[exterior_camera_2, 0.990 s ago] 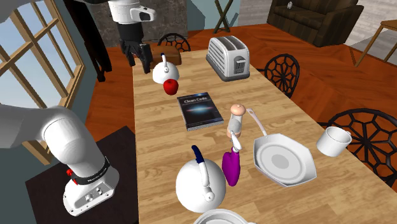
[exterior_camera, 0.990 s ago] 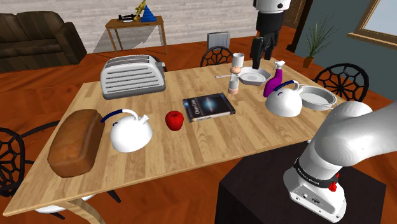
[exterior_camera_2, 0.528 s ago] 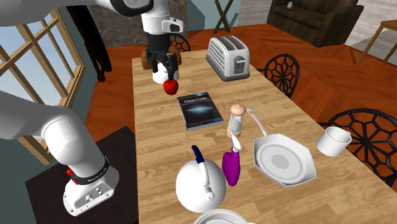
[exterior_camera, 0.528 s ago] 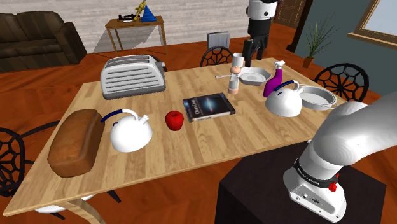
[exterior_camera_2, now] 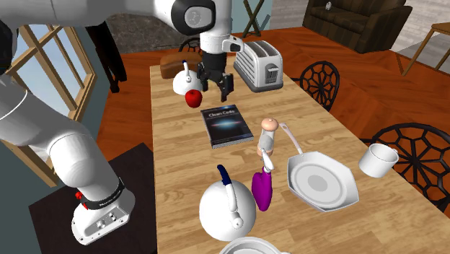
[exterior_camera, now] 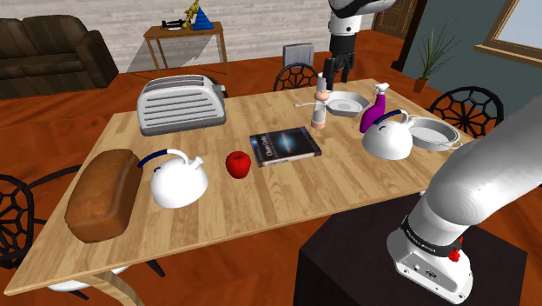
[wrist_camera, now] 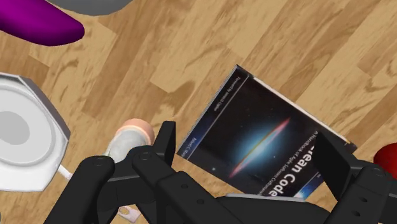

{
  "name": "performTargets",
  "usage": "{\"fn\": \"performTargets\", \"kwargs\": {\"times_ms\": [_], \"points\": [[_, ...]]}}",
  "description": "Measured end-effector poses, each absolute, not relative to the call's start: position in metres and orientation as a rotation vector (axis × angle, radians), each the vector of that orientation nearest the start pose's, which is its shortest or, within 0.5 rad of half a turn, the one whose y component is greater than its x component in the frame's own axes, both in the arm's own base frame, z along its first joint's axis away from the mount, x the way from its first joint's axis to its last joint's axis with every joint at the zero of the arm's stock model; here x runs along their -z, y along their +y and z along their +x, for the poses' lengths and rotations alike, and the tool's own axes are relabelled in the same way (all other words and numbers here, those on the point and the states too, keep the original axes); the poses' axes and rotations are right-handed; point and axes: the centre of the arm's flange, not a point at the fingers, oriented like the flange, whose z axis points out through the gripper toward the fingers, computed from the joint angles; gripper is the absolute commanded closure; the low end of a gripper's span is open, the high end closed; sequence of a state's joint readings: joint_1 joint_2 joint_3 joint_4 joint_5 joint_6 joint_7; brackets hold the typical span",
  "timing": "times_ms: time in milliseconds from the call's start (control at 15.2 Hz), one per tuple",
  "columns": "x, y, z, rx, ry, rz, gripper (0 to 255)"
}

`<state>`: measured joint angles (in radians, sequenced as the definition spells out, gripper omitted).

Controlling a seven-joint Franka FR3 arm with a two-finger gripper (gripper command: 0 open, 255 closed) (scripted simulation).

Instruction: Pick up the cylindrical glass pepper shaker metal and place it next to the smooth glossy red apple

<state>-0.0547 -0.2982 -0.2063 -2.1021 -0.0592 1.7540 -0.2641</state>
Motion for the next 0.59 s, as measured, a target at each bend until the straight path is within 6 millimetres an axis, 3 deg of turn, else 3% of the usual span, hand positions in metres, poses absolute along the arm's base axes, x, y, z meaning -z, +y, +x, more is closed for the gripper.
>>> {"fn": "performTargets", "kwargs": {"times_ms": [594], "points": [[-0.488,-0.215,0.518,-0.103,0.009,-3.092,0]]}}
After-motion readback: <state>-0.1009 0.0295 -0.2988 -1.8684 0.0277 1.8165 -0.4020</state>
